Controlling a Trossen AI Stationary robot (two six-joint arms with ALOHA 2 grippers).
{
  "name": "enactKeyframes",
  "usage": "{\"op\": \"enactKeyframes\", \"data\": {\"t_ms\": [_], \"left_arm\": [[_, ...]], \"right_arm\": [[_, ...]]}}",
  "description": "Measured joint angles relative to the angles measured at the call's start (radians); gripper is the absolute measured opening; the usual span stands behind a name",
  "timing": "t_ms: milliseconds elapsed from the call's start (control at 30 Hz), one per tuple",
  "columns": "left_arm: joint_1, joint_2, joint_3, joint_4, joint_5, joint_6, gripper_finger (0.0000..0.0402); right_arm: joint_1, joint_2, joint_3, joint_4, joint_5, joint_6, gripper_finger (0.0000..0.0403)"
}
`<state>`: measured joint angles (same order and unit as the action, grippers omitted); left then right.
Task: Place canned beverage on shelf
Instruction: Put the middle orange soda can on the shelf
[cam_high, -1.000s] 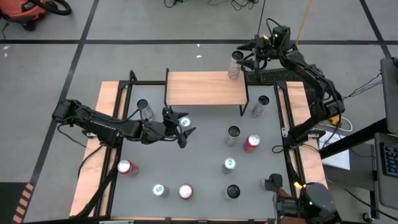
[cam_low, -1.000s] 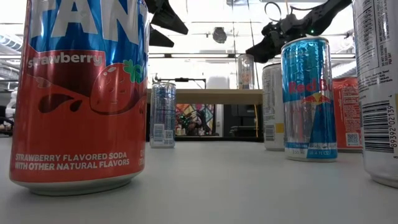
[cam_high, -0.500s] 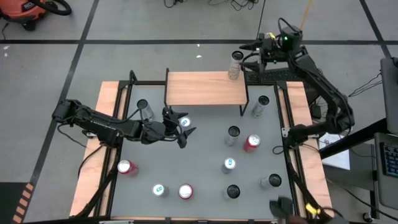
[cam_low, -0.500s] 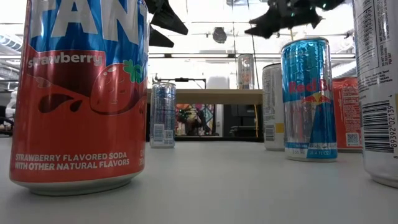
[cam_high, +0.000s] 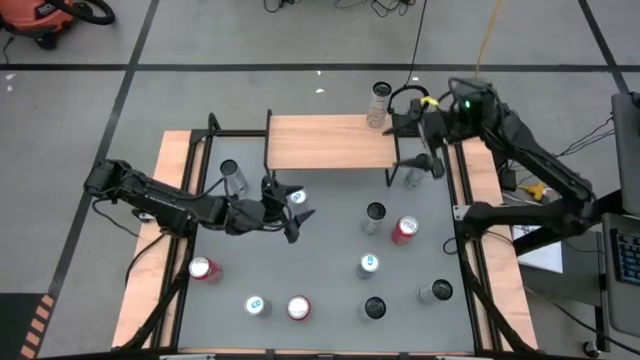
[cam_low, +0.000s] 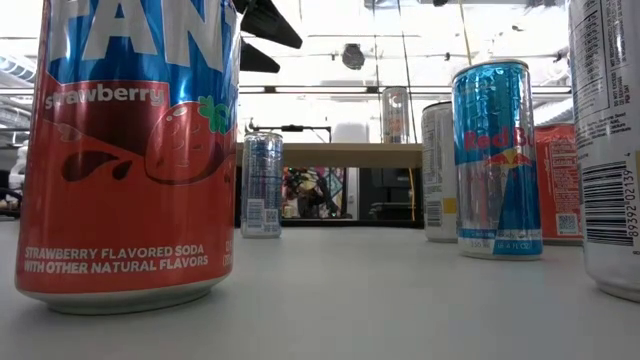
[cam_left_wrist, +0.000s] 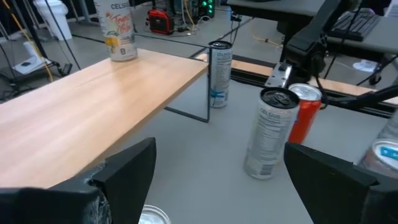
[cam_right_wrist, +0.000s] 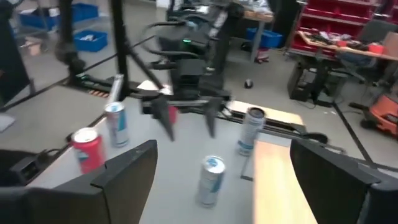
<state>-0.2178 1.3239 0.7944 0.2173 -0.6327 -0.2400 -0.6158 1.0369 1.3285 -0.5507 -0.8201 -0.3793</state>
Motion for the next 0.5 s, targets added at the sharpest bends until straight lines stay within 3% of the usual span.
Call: {"op": "enactKeyframes", "data": {"t_ms": [233,400,500], "left_arm": [[-0.063,0.0,0.0,0.009,0.0,-0.044,0.0354],[-0.127,0.0,0.0,0.024,-0.009,-0.044,0.0354],[-0.167,0.002,0.0,0.04,-0.043,-0.044,0.0354]], "right_arm": [[0.263,-0.005,0.0,-0.089,0.139,0.07,0.0338],[0.441,0.047,-0.001,-0.156,0.318,0.116,0.0338],[0.541,0.08,-0.034,-0.122,0.374,0.159,0.0338]]}}
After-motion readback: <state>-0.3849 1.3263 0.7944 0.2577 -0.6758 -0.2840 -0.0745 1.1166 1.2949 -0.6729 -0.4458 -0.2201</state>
